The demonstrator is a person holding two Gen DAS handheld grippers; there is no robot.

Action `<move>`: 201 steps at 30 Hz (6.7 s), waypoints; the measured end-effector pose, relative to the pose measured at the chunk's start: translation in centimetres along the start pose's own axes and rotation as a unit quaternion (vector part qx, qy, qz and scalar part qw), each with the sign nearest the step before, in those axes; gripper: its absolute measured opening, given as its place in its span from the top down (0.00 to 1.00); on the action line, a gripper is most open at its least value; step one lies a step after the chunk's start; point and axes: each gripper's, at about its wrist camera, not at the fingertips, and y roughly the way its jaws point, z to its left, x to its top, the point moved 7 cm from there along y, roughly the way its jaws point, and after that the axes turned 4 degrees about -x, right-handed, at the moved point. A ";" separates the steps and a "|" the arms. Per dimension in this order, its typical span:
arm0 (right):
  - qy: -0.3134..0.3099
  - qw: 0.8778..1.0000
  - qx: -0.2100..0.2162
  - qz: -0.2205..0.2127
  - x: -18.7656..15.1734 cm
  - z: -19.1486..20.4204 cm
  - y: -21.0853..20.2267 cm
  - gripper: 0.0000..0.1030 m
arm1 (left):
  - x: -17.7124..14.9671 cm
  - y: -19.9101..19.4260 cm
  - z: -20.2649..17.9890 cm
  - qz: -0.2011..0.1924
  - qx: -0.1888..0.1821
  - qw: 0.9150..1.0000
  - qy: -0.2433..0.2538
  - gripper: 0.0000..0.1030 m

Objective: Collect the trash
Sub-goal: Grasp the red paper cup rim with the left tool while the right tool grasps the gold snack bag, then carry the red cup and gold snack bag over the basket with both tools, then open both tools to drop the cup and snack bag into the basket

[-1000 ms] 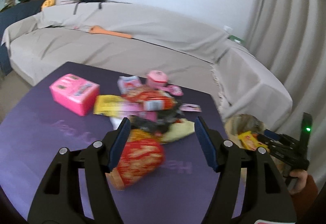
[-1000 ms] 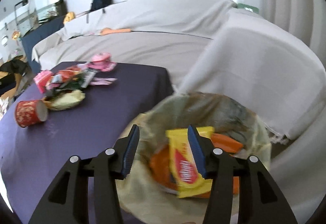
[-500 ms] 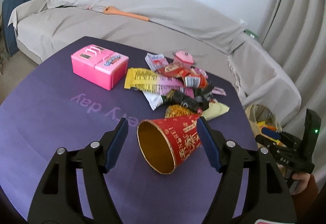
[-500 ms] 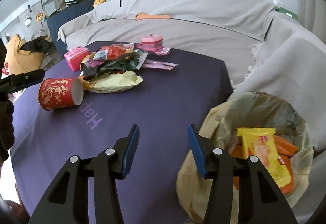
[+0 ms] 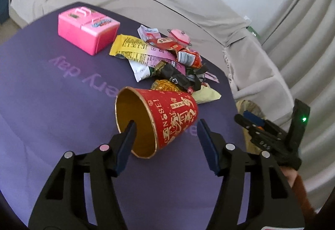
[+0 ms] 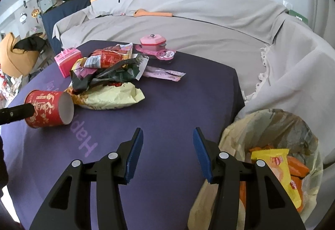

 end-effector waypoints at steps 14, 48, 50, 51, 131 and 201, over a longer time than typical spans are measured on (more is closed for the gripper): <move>-0.016 1.000 0.016 -0.019 4.4 4.0 1.4 0.54 | 2.4 -3.5 1.8 -0.054 0.003 0.999 -0.003 0.92; 0.003 0.985 0.160 0.070 0.0 7.2 3.0 0.31 | 2.0 -6.9 6.1 -0.073 0.026 0.997 -0.015 0.78; -0.007 0.982 0.170 0.080 -0.1 7.4 2.9 0.29 | 1.9 -6.8 5.6 -0.070 0.023 0.997 -0.009 0.75; -0.011 0.981 0.174 0.086 -0.1 7.5 2.8 0.29 | 1.8 -6.8 5.3 -0.069 0.020 0.997 -0.005 0.75; 0.053 0.988 -0.052 -0.133 2.5 -17.4 -16.7 0.79 | 2.8 3.2 -26.5 -0.021 -0.099 0.971 0.215 0.97; 0.096 0.994 -0.037 -0.029 -4.6 -13.8 -6.1 0.54 | 2.8 1.8 -6.5 -0.090 0.073 0.988 0.102 0.46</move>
